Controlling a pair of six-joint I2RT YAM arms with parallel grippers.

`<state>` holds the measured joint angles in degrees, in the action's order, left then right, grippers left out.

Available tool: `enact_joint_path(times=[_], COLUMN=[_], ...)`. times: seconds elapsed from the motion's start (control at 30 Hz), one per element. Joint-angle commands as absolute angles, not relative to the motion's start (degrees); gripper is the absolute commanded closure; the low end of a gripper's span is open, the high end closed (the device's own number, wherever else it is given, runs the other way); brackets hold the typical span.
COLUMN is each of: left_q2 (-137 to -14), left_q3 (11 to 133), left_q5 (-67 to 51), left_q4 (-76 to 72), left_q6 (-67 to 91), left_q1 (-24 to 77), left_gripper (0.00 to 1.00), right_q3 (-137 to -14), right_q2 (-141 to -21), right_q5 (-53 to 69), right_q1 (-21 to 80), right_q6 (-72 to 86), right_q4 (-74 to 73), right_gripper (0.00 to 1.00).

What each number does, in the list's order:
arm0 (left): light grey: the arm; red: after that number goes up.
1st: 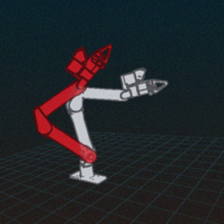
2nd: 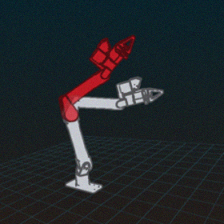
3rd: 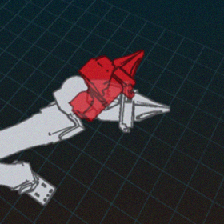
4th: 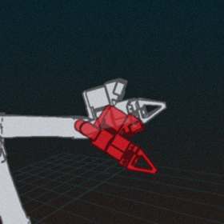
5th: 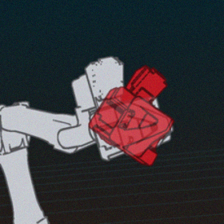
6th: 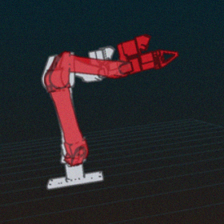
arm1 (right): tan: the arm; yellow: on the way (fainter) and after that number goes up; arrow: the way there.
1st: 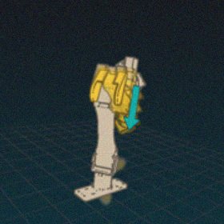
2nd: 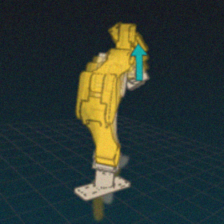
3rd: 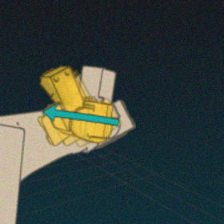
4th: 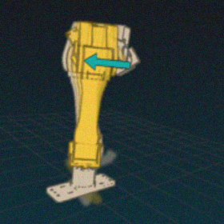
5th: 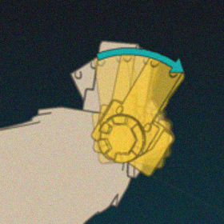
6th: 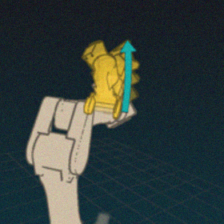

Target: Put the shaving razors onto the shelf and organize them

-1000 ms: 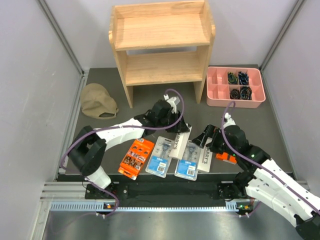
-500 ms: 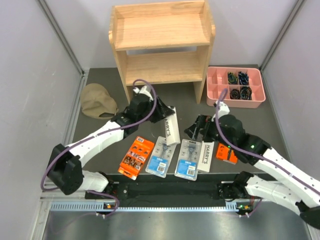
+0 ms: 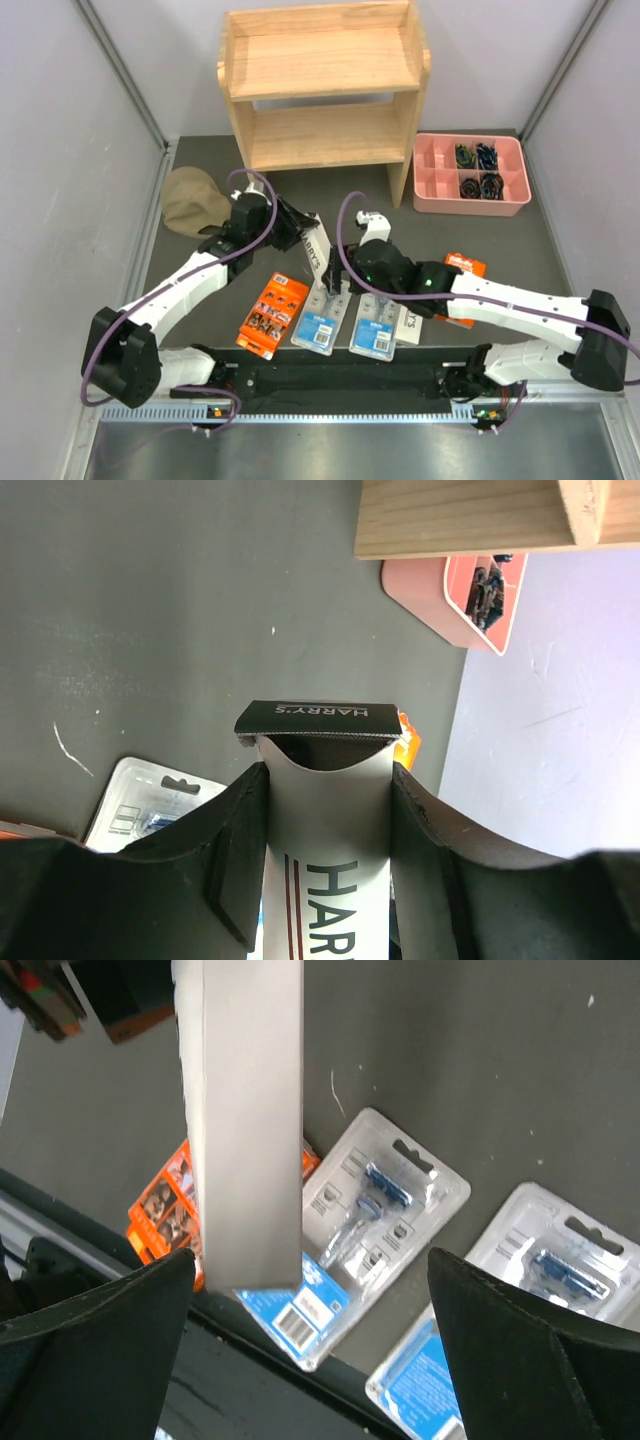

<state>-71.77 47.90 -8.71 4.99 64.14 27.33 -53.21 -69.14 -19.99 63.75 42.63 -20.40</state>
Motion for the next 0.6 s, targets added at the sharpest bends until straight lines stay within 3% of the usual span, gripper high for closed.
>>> enact_joint_path(times=[0.0,0.17,0.43,0.47,0.57], left_q2=[-68.64,-68.2,-67.06,-66.8,-66.36], left_q3=[46.76,45.44,45.18,45.18,45.44], left_q5=[-11.34,-12.74,-12.83,-12.92,-13.62], left_q4=[2.02,0.44,0.61,0.53,0.44], left_q6=[65.39,65.83,65.13,64.95,63.64], left_q1=[26.81,26.72,25.84,25.67,25.4], left_gripper=[0.56,0.55,0.52,0.51,0.45], right_q3=[-59.32,-59.68,-60.91,-60.91,-60.91], right_q2=[-73.37,-75.76,-78.13,-78.13,-77.96], right_q5=[-24.34,-22.68,-19.95,-19.52,-18.99], right_q1=[64.6,64.51,64.51,64.51,64.51], right_q6=[42.8,43.24,44.12,44.12,44.12], right_q4=[-16.87,-13.27,-13.71,-13.8,-13.97], right_gripper=[0.02,0.09,0.39,0.48,0.6])
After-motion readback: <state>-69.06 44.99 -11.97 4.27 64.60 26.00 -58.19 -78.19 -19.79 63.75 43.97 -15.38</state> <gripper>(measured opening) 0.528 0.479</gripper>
